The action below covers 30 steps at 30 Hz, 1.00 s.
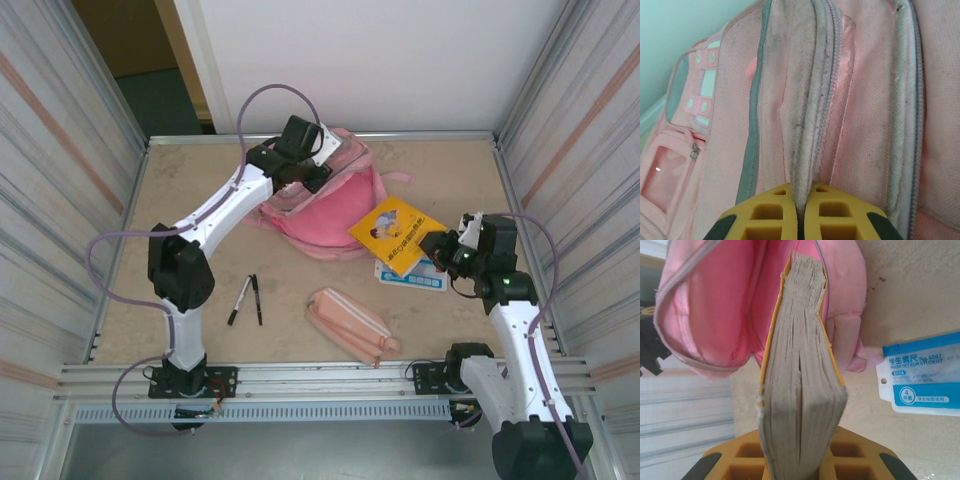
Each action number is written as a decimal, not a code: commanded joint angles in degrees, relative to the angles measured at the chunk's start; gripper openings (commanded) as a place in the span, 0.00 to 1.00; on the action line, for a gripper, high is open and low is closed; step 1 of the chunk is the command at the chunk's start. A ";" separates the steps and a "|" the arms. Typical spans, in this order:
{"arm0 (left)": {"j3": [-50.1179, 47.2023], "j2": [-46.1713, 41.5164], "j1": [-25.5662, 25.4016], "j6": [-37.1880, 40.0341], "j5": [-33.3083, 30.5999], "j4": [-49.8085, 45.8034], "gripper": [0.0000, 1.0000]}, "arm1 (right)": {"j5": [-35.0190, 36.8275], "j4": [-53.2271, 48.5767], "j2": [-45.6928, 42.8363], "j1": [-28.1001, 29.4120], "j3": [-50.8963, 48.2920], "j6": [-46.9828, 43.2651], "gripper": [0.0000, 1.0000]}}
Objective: Pack the student bag
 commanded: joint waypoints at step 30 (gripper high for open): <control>-0.53 -8.80 -1.17 -16.30 11.85 10.42 0.00 | 12.88 48.28 45.06 22.48 14.89 18.61 0.00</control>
